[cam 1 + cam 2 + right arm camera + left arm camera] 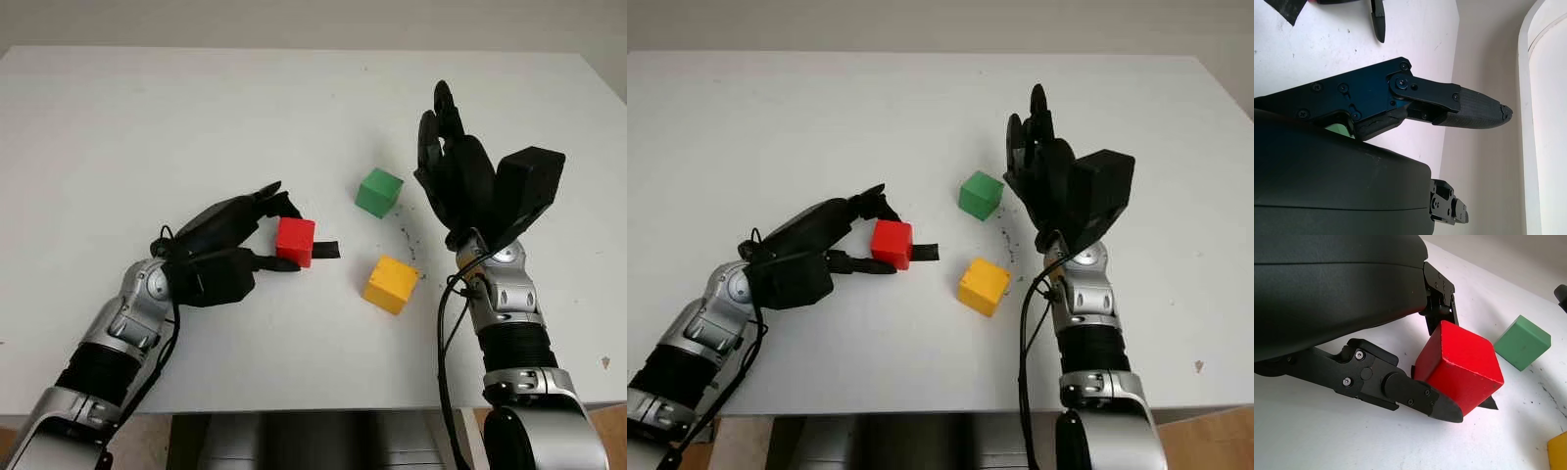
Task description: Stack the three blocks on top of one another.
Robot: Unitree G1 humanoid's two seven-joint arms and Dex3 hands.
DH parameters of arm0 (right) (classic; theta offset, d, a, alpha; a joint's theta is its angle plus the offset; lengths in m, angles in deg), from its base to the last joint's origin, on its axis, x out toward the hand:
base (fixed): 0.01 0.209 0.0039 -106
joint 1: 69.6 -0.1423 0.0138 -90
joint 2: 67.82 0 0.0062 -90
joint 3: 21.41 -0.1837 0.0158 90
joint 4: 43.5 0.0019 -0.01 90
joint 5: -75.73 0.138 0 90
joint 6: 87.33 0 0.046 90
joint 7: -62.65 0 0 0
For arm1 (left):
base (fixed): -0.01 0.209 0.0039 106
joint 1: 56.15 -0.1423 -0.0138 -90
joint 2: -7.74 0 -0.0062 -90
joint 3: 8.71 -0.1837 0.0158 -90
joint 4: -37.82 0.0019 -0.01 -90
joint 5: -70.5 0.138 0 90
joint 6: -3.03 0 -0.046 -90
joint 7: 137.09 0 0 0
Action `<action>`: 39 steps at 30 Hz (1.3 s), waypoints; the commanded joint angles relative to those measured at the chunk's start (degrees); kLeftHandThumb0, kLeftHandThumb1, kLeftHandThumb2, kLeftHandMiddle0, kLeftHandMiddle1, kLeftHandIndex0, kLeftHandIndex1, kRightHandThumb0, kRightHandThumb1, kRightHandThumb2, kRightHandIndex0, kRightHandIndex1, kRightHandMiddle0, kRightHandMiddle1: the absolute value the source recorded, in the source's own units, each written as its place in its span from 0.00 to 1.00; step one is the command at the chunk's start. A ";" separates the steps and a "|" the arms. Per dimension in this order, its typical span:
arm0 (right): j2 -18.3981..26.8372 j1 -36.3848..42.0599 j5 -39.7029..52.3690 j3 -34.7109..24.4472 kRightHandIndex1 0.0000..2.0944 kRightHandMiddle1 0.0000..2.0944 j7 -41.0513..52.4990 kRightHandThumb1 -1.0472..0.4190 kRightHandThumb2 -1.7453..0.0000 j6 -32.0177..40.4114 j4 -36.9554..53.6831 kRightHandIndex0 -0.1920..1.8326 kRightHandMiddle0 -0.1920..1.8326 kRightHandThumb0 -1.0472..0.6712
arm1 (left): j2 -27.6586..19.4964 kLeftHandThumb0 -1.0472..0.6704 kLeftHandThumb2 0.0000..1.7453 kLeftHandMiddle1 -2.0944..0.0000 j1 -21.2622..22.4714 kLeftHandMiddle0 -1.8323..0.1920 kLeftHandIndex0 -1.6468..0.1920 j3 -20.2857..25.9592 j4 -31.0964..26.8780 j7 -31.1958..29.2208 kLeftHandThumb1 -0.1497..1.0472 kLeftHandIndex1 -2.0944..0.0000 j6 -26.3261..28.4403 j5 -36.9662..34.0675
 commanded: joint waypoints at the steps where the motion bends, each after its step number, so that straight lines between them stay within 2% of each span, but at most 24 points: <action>1: 0.10 0.68 0.26 -0.03 0.00 0.00 0.08 0.00 0.63 -0.69 1.27 0.00 0.00 0.15 | 0.68 0.36 0.03 0.97 0.83 0.92 0.74 -0.91 0.81 0.91 0.99 0.23 -0.63 0.81; 4: 0.12 0.83 0.25 0.04 0.00 0.00 0.21 0.00 0.62 -0.64 1.42 0.00 0.00 0.15 | 0.95 0.35 0.03 0.97 1.18 0.92 0.74 -1.14 1.41 1.80 1.00 0.20 -1.21 1.37; 15: 0.14 1.02 0.39 0.12 0.00 0.00 0.48 0.00 0.62 -0.90 1.26 0.00 0.00 0.15 | 1.90 0.35 0.03 0.97 1.82 0.91 0.73 -1.40 2.75 3.71 1.00 0.20 -1.28 2.37; 22: 0.06 1.13 0.28 0.01 0.00 0.00 0.29 0.00 0.62 -0.98 1.27 0.00 0.00 0.16 | 1.92 0.35 0.03 0.97 1.65 0.91 0.72 -1.31 2.44 2.63 0.99 0.21 -0.65 1.68; 24: 0.06 1.13 0.33 -0.02 0.00 0.00 0.23 0.00 0.62 -0.81 1.35 0.00 0.00 0.15 | 1.48 0.27 0.03 0.98 1.70 0.94 0.76 -1.70 1.98 1.55 0.97 0.47 -0.06 2.04; 26: 0.01 1.09 0.45 -0.09 0.00 0.00 0.21 0.00 0.62 -0.78 1.31 0.00 0.00 0.15 | 0.91 0.17 0.03 0.99 1.77 0.99 0.79 -2.16 1.21 -0.18 0.98 0.81 0.62 2.42; 27: 0.00 1.07 0.49 -0.12 0.00 0.00 0.21 0.00 0.62 -0.80 1.25 0.00 0.00 0.15 | 0.74 0.14 0.03 1.00 1.76 0.99 0.81 -2.26 0.91 -0.77 0.98 0.89 0.78 2.48; 29: 0.02 1.05 0.37 -0.07 0.00 0.00 0.09 0.00 0.62 -0.81 1.23 0.00 0.00 0.15 | 0.41 0.10 0.03 1.00 1.62 1.00 0.86 -2.37 0.19 -2.07 0.99 0.96 1.00 2.31; 31: 0.06 1.04 0.49 -0.09 0.00 0.00 0.30 0.00 0.63 -1.03 1.10 0.00 0.00 0.15 | 0.15 0.07 0.04 1.00 1.39 1.00 0.90 -2.30 -0.71 -3.51 1.00 0.99 1.43 1.85; 35: 0.03 0.94 0.59 -0.18 0.00 0.00 0.28 0.00 0.63 -1.03 1.02 0.00 0.00 0.15 | -0.41 0.07 0.03 1.00 0.74 1.00 0.98 -1.62 -2.44 -5.19 0.99 1.00 1.46 0.91; 39: 0.06 0.79 0.67 -0.19 0.00 0.00 0.26 0.00 0.63 -0.70 1.00 0.00 0.00 0.16 | -1.10 0.04 0.03 1.00 0.14 1.00 1.00 -0.71 -4.01 -6.35 0.99 1.00 1.07 -1.00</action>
